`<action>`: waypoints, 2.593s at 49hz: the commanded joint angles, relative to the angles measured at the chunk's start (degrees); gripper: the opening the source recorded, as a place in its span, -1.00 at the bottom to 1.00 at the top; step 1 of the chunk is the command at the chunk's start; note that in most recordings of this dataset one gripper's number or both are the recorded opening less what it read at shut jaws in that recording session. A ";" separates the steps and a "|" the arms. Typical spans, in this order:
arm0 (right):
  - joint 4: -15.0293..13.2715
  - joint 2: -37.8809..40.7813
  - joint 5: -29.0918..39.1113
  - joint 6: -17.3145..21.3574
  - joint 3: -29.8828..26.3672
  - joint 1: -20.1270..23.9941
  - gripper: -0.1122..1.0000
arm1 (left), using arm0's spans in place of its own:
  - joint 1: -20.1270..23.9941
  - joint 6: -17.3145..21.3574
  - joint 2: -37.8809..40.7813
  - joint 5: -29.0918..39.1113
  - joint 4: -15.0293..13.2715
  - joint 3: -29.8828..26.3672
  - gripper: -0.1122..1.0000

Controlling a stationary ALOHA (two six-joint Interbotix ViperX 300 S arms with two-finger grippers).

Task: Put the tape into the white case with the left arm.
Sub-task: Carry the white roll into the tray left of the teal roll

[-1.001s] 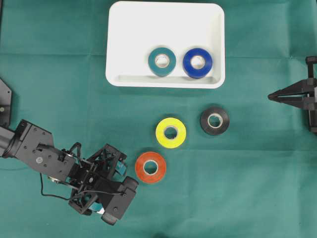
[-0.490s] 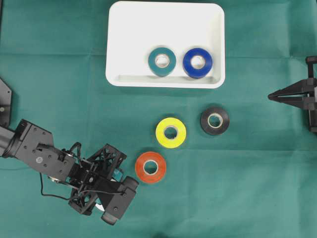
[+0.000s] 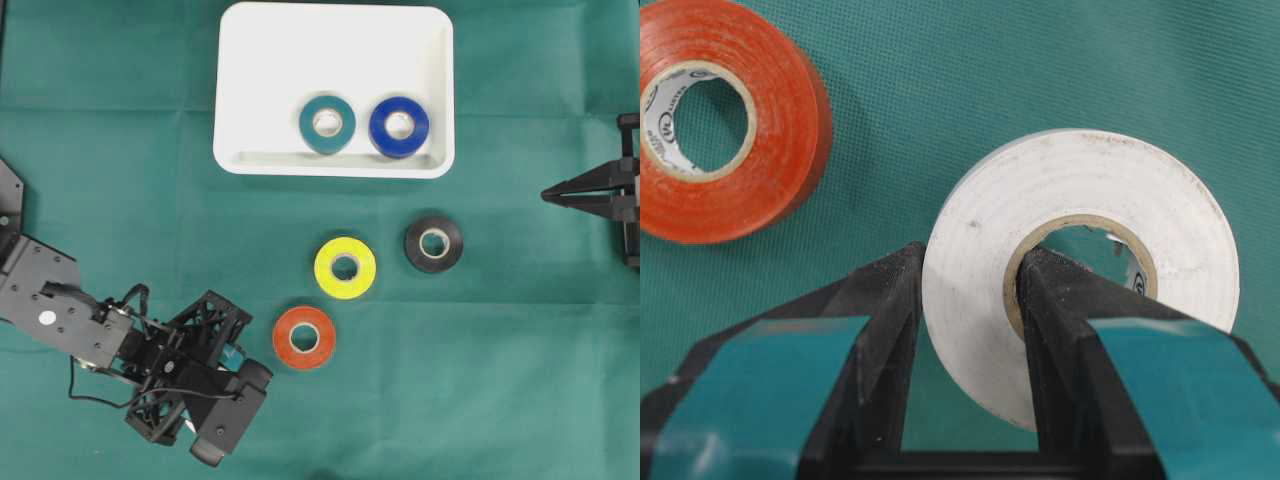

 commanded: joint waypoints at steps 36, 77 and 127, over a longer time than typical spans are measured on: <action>-0.09 0.26 -0.53 0.09 -0.53 0.00 -0.97 | 10.63 0.62 -3.96 3.25 0.09 -1.05 -0.33; 0.00 0.35 -0.53 0.09 -0.53 0.00 -0.97 | 37.27 9.14 -3.96 2.55 0.18 -0.79 -0.33; -0.09 0.35 -1.58 0.09 0.00 -0.09 -0.97 | 47.81 9.40 -1.23 -1.14 0.18 -0.88 -0.33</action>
